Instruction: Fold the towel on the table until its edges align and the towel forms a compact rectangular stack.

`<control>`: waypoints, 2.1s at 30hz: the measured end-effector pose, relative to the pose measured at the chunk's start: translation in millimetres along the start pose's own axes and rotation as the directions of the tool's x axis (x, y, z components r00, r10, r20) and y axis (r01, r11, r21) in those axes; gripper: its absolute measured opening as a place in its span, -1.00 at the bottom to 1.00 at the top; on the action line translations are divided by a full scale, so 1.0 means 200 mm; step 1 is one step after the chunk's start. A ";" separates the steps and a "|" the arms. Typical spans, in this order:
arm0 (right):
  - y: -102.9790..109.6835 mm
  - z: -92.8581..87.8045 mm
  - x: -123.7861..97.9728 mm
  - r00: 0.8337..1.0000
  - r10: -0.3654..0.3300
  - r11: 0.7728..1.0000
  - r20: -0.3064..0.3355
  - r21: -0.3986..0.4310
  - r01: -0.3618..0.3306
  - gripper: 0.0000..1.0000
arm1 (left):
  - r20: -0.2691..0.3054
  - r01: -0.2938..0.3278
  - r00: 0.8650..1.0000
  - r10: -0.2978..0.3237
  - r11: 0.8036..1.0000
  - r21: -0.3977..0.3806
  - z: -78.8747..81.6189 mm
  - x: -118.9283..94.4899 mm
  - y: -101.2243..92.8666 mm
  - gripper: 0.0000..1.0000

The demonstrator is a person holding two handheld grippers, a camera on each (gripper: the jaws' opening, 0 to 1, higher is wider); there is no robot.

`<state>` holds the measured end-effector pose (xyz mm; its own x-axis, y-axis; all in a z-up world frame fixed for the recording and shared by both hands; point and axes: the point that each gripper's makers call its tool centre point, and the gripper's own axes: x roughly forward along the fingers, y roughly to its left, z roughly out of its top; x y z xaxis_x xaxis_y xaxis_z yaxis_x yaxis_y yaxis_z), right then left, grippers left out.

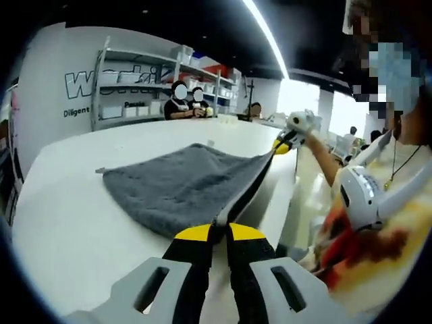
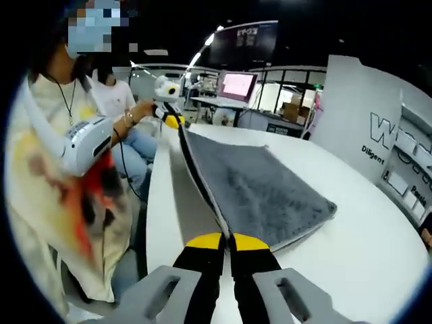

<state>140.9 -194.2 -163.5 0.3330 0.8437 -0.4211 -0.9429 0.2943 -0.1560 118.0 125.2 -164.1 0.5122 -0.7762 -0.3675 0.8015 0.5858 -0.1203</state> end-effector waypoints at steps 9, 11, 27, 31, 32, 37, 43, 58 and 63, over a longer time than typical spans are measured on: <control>-0.02 0.12 -0.07 0.995 0.003 0.998 0.102 0.059 -0.009 -1.00 | 0.044 0.020 0.999 -0.019 0.999 -0.043 0.07 -0.06 -0.05 -0.85; -0.04 0.13 -0.06 0.995 -0.009 0.998 0.102 0.064 0.003 -1.00 | 0.050 0.020 0.999 -0.017 0.998 -0.051 0.09 -0.05 -0.03 -0.85; -0.34 0.13 0.05 0.972 -0.236 0.971 0.016 0.056 0.234 -1.00 | 0.084 -0.061 0.994 0.063 0.998 -0.031 0.27 0.10 0.24 -0.85; -0.44 0.12 0.07 0.947 -0.320 0.947 -0.040 0.010 0.321 -0.99 | 0.101 -0.084 0.991 0.085 0.996 -0.012 0.32 0.13 0.29 -0.85; -0.45 0.13 0.08 0.943 -0.329 0.944 -0.038 0.006 0.330 -0.99 | 0.100 -0.098 0.990 0.098 0.995 -0.006 0.33 0.14 0.31 -0.85; -0.51 0.19 0.08 0.920 -0.389 0.921 -0.033 -0.026 0.389 -0.99 | 0.107 -0.146 0.984 0.144 0.989 0.006 0.37 0.14 0.39 -0.85; -0.56 0.31 0.06 0.882 -0.471 0.875 -0.008 -0.132 0.466 -0.99 | 0.168 -0.180 0.970 0.178 0.984 -0.001 0.48 0.12 0.44 -0.85; -0.74 0.35 0.15 0.828 -0.560 0.801 -0.029 -0.274 0.532 -0.98 | 0.184 -0.257 0.950 0.254 0.966 -0.006 0.56 0.19 0.63 -0.84; -0.82 0.29 0.21 0.830 -0.555 0.812 -0.057 -0.251 0.526 -0.98 | 0.161 -0.261 0.952 0.262 0.965 -0.025 0.53 0.25 0.70 -0.84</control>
<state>309.8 -180.3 -103.8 0.8003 0.5111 -0.3136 -0.5887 0.5704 -0.5728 288.2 144.4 -101.0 0.7467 -0.6230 -0.2331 0.6320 0.7737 -0.0433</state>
